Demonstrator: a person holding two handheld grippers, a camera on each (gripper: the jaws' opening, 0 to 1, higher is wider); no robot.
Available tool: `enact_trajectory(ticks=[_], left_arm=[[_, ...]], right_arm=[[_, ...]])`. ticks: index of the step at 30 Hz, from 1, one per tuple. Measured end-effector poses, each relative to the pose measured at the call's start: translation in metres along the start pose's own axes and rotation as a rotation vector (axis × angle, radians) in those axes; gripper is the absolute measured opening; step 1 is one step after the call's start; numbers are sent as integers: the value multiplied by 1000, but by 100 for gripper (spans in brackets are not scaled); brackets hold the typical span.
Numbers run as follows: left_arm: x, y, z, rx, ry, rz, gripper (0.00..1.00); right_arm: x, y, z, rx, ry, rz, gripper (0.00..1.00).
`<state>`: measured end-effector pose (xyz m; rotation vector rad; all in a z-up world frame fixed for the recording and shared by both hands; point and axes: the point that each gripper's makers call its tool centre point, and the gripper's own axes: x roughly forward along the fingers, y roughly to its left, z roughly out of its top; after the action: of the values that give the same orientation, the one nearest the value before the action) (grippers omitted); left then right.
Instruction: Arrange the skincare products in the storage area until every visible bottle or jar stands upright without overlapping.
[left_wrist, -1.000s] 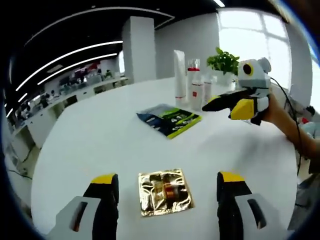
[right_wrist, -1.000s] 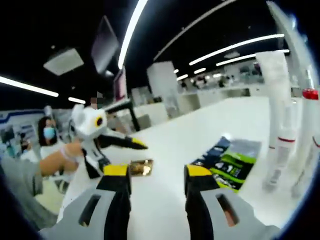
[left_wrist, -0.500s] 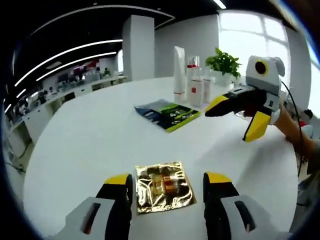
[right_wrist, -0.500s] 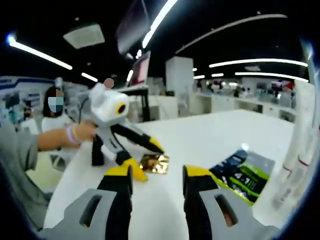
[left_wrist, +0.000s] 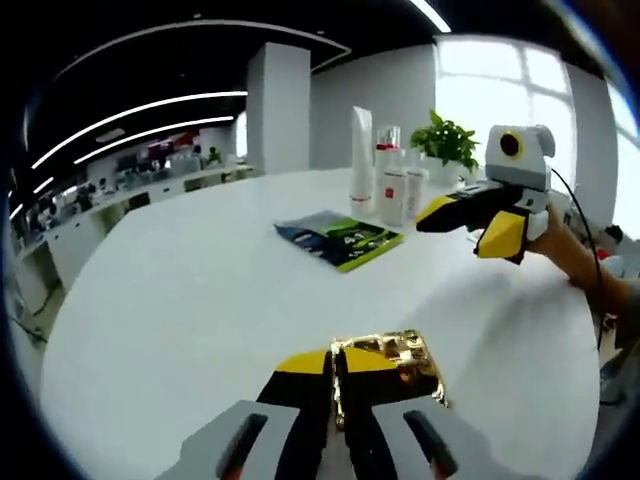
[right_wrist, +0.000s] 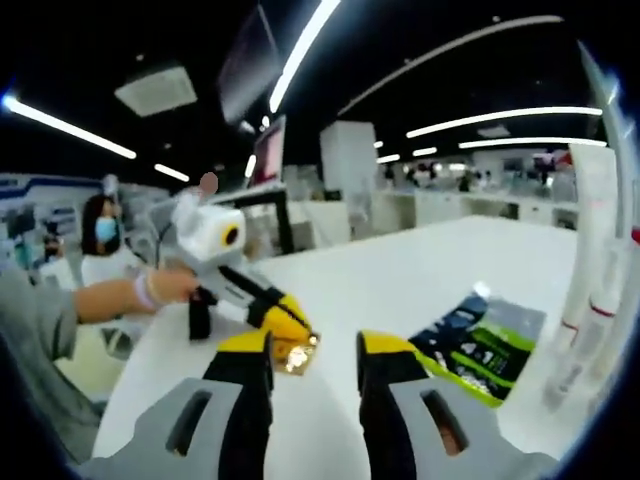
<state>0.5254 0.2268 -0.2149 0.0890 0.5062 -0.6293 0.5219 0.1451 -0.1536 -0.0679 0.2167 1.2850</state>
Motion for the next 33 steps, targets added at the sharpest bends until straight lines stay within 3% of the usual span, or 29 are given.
enact_trajectory(ticks=[10, 20, 22, 26, 28, 30, 33], left_arm=[[-2, 0, 5, 17, 19, 38, 0], [-7, 5, 17, 37, 10, 13, 0], [-11, 11, 18, 95, 9, 62, 0], [-20, 3, 0, 99, 55, 87, 0], [-19, 7, -7, 149, 94, 118, 0], [-16, -4, -11, 179, 69, 118, 0], [-13, -3, -8, 211, 60, 124, 0]], right_arm=[[1, 1, -1, 6, 4, 4, 30], [6, 7, -10, -14, 44, 15, 33], [8, 8, -12, -21, 57, 14, 34], [12, 10, -17, -33, 78, 15, 34], [13, 11, -20, -40, 90, 15, 35], [15, 12, -23, -57, 106, 10, 36], [17, 12, -26, -94, 130, 2, 38]])
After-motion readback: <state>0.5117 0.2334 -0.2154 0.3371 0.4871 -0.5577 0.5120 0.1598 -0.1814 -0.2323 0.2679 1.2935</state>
